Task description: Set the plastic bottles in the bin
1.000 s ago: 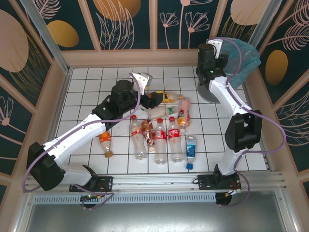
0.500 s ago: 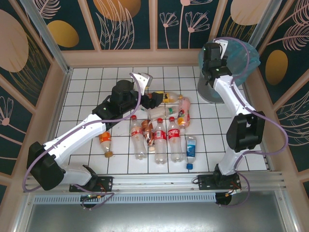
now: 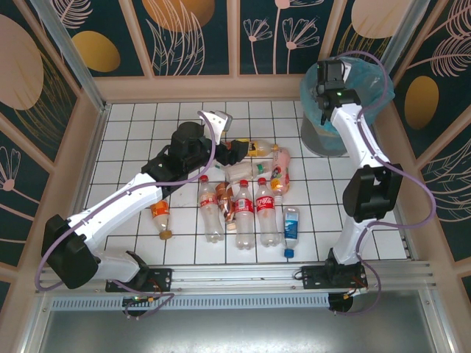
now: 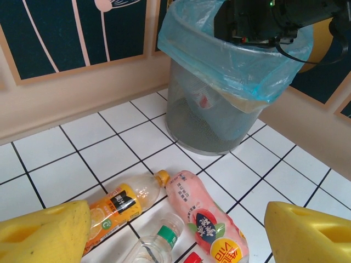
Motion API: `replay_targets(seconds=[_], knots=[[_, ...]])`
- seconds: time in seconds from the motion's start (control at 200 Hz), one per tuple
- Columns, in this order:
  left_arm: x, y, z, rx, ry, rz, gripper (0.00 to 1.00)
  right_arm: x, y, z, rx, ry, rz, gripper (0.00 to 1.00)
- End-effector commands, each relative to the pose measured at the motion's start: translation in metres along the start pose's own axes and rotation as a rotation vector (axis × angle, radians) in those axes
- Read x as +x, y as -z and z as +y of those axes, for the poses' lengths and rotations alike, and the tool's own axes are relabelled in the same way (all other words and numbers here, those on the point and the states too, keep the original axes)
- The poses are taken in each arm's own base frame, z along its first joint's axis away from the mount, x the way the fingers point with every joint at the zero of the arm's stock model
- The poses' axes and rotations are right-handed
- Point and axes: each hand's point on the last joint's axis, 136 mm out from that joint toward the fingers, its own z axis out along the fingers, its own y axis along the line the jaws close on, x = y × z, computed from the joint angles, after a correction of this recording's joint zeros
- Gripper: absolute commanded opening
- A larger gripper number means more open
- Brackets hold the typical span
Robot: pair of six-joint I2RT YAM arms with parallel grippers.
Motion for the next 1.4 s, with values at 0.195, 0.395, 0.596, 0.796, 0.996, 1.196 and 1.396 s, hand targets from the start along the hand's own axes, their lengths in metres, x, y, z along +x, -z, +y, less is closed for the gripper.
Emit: replay_targets(seconds=[0.195, 0.395, 0.596, 0.796, 0.996, 1.196, 1.396], knots=[[-0.006, 0.0, 0.006, -0.041, 0.0, -0.028, 0.82, -0.057, 0.079, 0.007, -0.03, -0.052, -0.148, 0.48], [-0.009, 0.003, 0.012, -0.078, -0.004, -0.034, 0.82, -0.058, 0.136, 0.023, -0.056, -0.028, -0.236, 0.5], [-0.011, 0.006, 0.012, -0.085, -0.012, -0.028, 0.82, -0.017, 0.186, 0.057, -0.203, -0.004, -0.234, 0.5], [-0.01, 0.004, 0.013, -0.086, -0.007, -0.016, 0.82, 0.075, 0.201, 0.086, -0.43, -0.034, -0.109, 0.49], [0.002, -0.004, 0.02, -0.12, -0.007, 0.015, 0.82, 0.168, 0.189, 0.118, -0.605, -0.065, 0.097, 0.48], [0.008, 0.012, 0.035, -0.218, 0.093, 0.05, 0.82, 0.218, 0.204, 0.186, -0.793, -0.02, 0.239, 0.48], [0.052, 0.067, 0.066, -0.392, 0.213, 0.07, 0.83, 0.268, 0.202, 0.255, -0.817, 0.14, 0.403, 0.47]])
